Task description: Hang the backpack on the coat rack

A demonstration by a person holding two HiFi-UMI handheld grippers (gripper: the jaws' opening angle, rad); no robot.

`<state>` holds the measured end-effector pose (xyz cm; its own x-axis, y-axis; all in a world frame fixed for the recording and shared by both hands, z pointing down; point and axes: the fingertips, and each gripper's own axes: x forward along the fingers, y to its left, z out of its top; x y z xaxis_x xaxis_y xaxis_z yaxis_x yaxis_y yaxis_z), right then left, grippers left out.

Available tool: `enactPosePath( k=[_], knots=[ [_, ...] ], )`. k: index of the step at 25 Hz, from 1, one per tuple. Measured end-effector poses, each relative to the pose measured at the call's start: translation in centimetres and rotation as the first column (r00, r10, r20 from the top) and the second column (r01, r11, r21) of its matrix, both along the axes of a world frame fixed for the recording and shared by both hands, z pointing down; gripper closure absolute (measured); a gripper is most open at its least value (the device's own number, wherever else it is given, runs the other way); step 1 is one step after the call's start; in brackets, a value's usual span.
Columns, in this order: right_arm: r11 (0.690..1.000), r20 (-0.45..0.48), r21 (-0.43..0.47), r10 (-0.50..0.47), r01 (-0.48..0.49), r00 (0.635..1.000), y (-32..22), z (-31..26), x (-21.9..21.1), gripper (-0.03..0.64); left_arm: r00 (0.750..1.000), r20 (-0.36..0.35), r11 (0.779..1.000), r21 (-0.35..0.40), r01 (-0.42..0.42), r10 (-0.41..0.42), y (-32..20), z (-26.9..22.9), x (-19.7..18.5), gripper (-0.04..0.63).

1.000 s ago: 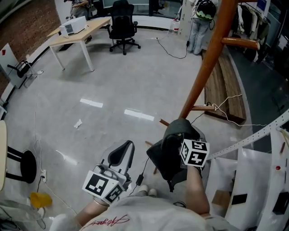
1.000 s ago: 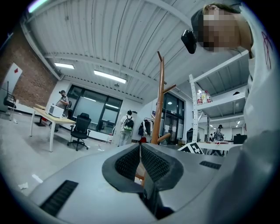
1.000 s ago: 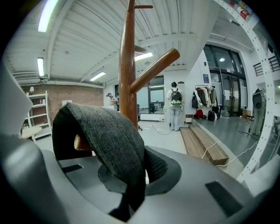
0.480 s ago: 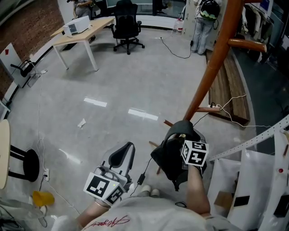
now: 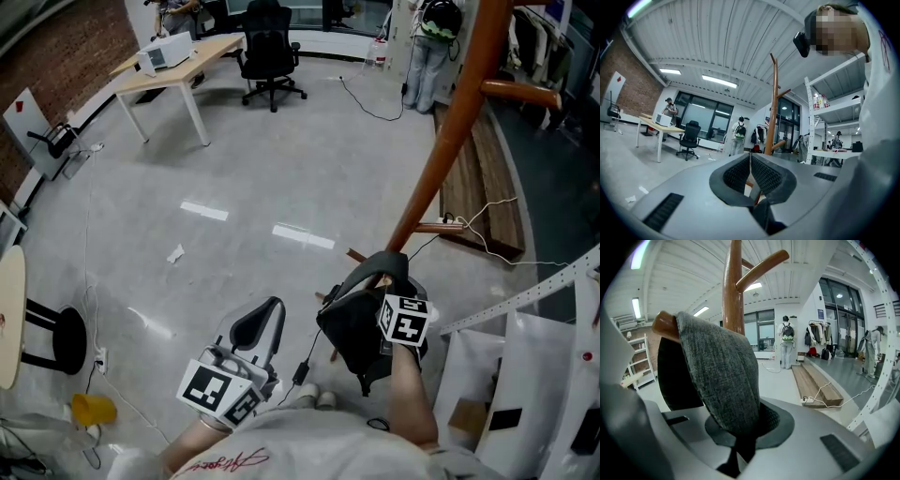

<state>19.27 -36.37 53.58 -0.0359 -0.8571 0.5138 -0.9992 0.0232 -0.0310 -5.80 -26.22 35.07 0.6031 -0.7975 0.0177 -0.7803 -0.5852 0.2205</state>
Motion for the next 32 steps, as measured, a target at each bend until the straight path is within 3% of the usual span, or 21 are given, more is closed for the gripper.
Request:
enactPosePath(
  k=[10,32],
  knots=[
    [1.000,-0.024,-0.006,-0.009,0.009,1.000,0.2,1.3,-0.2,0.581,1.000,0.004,1.000,-0.005,-0.014,0.014,1.2,-0.3,-0.2,0.574],
    [0.993,-0.064,0.118,-0.017,0.024,0.998,0.7,2.8,-0.8,0.580,0.995,-0.006,0.994,-0.046,-0.097,0.097,3.3,1.5,1.0,0.574]
  ],
)
